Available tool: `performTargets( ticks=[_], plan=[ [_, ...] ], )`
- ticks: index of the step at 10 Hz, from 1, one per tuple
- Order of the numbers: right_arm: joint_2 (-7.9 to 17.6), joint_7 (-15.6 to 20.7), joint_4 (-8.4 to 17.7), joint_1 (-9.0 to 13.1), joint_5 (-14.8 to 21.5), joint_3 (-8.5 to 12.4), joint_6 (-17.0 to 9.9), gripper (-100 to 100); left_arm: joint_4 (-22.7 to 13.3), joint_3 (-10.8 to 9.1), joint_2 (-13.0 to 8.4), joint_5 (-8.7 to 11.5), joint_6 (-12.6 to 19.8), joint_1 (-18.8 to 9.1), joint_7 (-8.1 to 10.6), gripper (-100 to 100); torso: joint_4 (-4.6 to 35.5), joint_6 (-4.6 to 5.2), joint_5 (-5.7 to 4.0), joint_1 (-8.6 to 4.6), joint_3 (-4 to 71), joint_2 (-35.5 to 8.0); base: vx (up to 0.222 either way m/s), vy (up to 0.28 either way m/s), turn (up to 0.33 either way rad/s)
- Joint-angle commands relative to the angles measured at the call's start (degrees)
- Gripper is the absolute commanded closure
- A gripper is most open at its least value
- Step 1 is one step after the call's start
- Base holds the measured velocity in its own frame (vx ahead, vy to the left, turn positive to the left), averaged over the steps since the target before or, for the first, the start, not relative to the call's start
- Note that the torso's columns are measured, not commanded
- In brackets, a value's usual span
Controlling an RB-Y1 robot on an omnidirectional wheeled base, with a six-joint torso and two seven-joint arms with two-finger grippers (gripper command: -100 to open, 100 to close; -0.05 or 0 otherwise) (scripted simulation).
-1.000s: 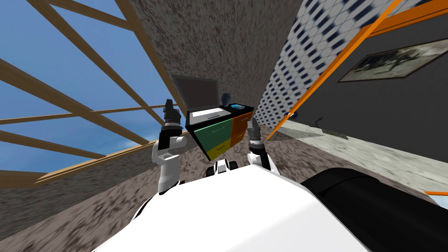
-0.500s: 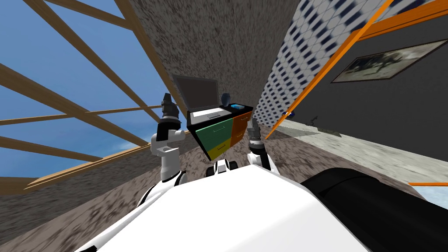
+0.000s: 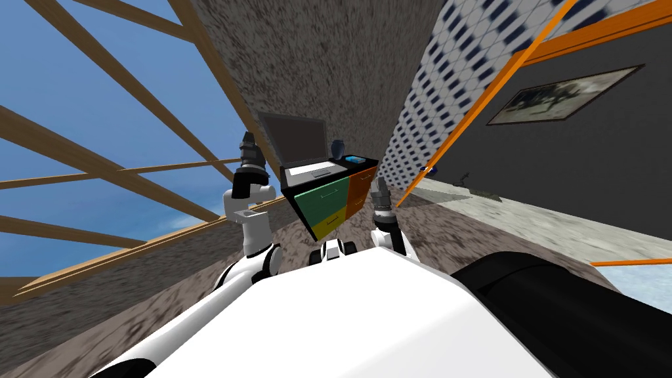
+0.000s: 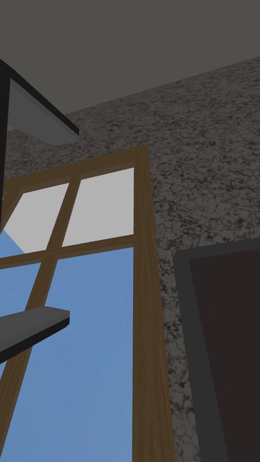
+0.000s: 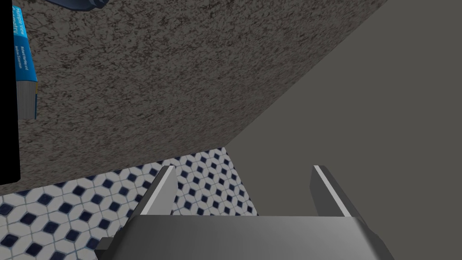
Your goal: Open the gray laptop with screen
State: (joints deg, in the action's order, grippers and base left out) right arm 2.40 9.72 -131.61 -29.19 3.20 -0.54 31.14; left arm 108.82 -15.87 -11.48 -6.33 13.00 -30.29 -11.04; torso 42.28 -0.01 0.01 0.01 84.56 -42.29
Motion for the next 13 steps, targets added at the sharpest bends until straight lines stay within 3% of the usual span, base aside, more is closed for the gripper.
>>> performTargets(
  ticks=[1,3,4,6,7,9,10,13],
  plan=[
    [0.0,0.0,0.0,0.0,0.0,0.0,0.0,0,-3.0,-1.5,-0.7,-1.5,3.2,-4.0,-0.76,-100,0.0,0.0,-0.02,-0.05,0.0,0.0,-0.003,0.026,-0.06],
    [0.0,0.0,0.0,0.0,0.0,0.0,0.0,0,-3.0,-1.5,-0.7,-1.5,3.7,-6.3,-0.76,-100,0.0,0.01,0.0,0.01,0.0,0.0,-0.003,0.025,-0.025],
    [0.0,0.0,0.0,0.0,0.0,0.0,0.0,0,-5.5,-2.82,-1.3,-2.9,6.4,-8.4,-1.45,-100,0.0,0.0,-0.01,-0.03,0.0,0.0,-0.003,0.028,-0.065],
    [0.0,0.0,0.0,0.0,0.0,0.0,0.0,0,-5.8,-2.82,-1.3,-2.9,6.8,-10.7,-1.45,-100,0.0,0.01,0.0,0.0,0.0,0.0,-0.003,0.021,-0.021],
    [0.0,0.0,0.0,0.0,0.0,0.0,0.0,0,-8.3,-4.12,-2.0,-4.3,9.5,-12.5,-2.18,-100,0.0,0.0,-0.02,-0.05,0.0,0.0,-0.002,0.019,-0.065],
    [0.0,0.0,0.0,0.0,0.0,0.0,0.0,0,-8.8,-4.12,-2.0,-4.3,9.8,-15.0,-2.18,-100,0.0,0.01,0.0,0.0,0.0,0.0,-0.001,0.017,-0.019],
    [0.0,0.0,0.0,0.0,0.0,0.0,0.0,0,-11.2,-5.4,-2.7,-5.7,12.6,-17.1,-2.94,-100,0.0,0.0,-0.01,-0.03,0.0,0.0,0.001,0.013,-0.057],
    [0.0,0.0,0.0,0.0,0.0,0.0,0.0,0,-15.0,-6.66,-3.5,-7.2,15.4,-23.1,-3.73,-100,0.0,0.02,0.0,0.01,0.0,0.0,0.002,0.017,-0.046]
  ],
)
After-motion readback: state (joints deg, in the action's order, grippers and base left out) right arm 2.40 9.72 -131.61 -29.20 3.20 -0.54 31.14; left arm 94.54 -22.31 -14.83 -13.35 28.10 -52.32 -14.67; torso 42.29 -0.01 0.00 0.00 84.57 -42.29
